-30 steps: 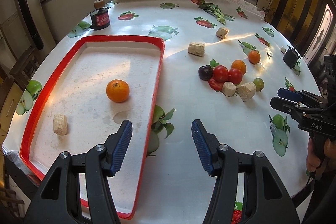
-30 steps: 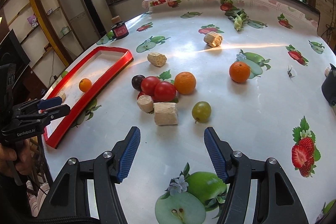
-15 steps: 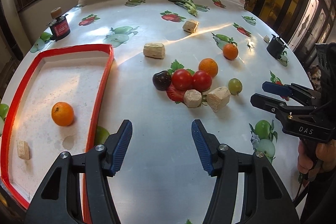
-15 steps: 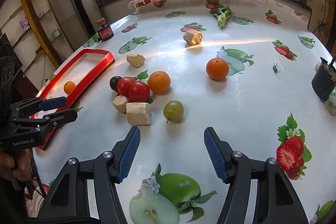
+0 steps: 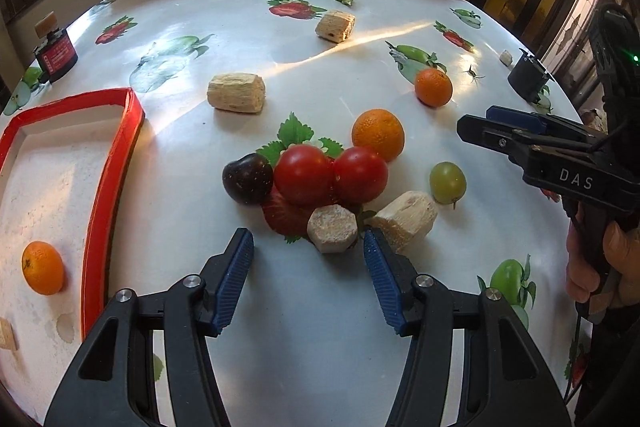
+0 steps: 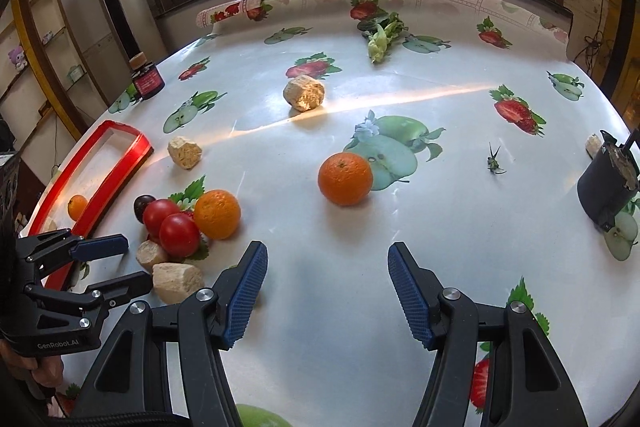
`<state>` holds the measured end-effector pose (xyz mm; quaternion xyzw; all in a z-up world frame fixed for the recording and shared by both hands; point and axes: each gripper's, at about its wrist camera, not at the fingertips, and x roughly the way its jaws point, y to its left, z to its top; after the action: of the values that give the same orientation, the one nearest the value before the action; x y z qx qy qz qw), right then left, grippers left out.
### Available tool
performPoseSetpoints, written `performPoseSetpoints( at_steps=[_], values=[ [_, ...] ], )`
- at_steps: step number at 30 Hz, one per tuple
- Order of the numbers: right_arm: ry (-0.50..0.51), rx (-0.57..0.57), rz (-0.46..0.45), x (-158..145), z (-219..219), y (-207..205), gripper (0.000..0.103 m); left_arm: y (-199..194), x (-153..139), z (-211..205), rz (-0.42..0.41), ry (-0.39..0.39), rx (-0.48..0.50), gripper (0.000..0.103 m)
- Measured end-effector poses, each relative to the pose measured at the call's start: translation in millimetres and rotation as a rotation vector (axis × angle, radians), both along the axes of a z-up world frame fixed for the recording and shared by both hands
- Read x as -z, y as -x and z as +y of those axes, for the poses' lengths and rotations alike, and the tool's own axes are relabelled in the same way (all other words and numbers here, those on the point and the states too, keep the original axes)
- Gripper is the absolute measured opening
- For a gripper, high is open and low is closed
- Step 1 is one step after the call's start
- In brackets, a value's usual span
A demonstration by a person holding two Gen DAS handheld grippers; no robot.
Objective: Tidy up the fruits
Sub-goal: 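Grasp a beige block with the left tool while the right tool grasps an orange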
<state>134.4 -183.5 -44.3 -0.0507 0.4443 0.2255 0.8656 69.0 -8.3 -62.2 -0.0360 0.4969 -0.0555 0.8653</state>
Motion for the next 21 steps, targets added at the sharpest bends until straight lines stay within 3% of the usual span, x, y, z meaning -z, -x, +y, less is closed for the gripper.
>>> performPoseSetpoints(
  at_steps=[6, 14, 21],
  values=[
    [-0.005, 0.019, 0.005, 5.9, 6.4, -28.2, 0.06, -10.6, -0.3, -5.8, -0.026, -0.003, 0.032, 0.022],
    [0.03, 0.025, -0.005, 18.0, 21.4, -48.0, 0.038, -3.4, -0.7, 8.1, -0.032, 0.022, 0.018, 0.022],
    [-0.001, 0.014, -0.007, 8.9, 19.9, -27.8, 0.037, 10.6, -15.7, 20.5, -0.068, 0.043, -0.001, 0.022]
  ],
)
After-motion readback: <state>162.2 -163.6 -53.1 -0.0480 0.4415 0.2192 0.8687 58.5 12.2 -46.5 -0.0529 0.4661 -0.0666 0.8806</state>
